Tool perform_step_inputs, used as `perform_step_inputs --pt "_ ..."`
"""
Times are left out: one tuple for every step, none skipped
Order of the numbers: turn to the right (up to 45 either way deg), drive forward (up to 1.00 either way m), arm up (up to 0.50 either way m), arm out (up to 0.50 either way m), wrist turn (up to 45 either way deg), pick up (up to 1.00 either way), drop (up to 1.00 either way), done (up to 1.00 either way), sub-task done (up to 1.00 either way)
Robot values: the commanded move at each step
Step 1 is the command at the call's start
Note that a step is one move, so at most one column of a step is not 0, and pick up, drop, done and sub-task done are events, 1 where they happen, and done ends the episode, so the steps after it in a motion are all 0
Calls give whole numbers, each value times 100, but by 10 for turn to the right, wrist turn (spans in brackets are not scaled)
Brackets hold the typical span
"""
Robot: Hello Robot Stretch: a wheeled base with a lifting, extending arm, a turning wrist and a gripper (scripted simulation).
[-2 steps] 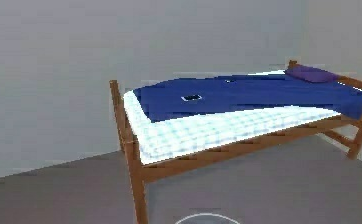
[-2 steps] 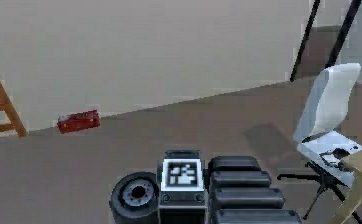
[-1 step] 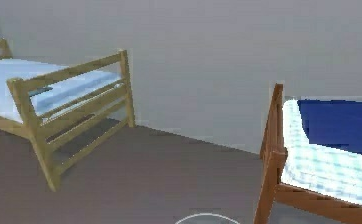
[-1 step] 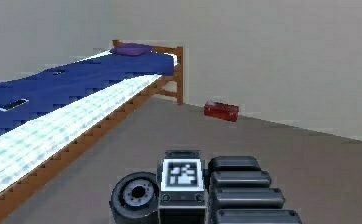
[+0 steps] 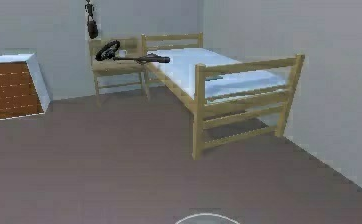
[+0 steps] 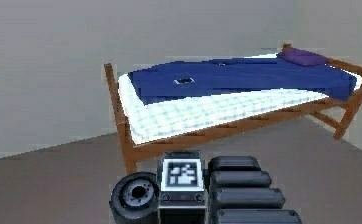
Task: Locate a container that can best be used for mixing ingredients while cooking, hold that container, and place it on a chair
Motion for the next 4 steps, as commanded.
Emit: perform_step_inputs --pt "-420 0 0 0 0 0 0 0 0" --pt "450 0 0 0 0 0 0 0 0" --pt "450 0 0 0 0 0 0 0 0" --pt "450 0 0 0 0 0 0 0 0"
